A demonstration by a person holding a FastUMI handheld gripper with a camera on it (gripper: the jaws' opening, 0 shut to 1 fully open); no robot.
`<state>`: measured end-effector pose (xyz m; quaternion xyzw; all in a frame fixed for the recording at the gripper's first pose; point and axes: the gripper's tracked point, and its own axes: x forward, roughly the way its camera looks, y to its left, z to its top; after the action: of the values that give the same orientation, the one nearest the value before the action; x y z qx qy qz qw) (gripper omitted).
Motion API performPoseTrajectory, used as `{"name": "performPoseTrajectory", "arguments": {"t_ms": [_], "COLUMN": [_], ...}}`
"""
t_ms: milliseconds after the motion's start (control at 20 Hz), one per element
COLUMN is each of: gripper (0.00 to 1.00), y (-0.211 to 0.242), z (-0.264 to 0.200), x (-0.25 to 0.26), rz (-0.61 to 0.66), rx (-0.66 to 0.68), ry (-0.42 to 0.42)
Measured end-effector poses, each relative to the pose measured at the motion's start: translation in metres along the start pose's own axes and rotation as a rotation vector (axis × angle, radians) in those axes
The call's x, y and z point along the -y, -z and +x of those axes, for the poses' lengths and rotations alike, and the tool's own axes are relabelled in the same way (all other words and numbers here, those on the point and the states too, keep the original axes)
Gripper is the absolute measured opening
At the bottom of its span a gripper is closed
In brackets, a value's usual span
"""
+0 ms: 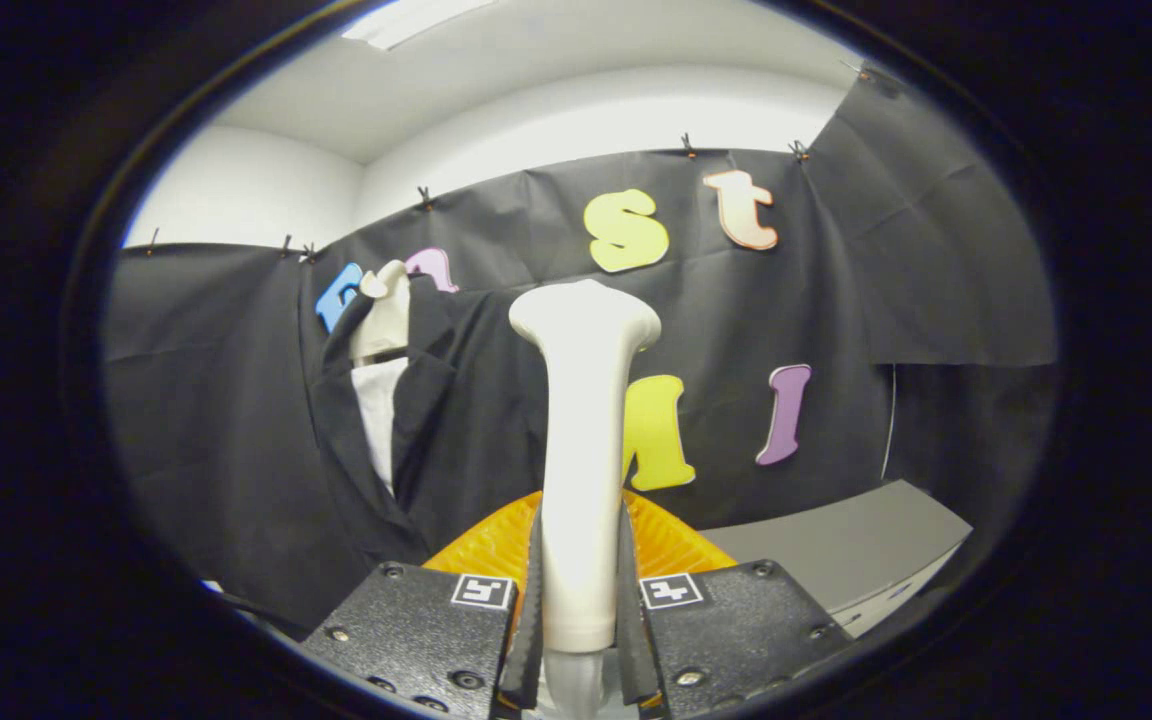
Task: Iron the clothes twice with a garment steamer, once on the left side and once on the right side.
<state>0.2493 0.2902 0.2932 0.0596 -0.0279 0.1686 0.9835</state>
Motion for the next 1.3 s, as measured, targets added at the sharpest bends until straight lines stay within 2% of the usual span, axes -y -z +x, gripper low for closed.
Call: {"name": "performPoseTrajectory", "arguments": {"t_ms": [300, 500, 950, 1300], "gripper": [0.33, 0.33, 0.33, 0.33], "y": [0.006, 0.021, 0.061, 0.120], "z": [0.012, 0.020, 0.033, 0.028], "x": [-0.074, -0.101, -0.102, -0.094], "rz": [-0.056, -0.085, -0.123, -0.144], "rx": [0.004, -0.015, -0.092, -0.190], "ry": [-0.059, -0.069, -0.040, -0.034]}}
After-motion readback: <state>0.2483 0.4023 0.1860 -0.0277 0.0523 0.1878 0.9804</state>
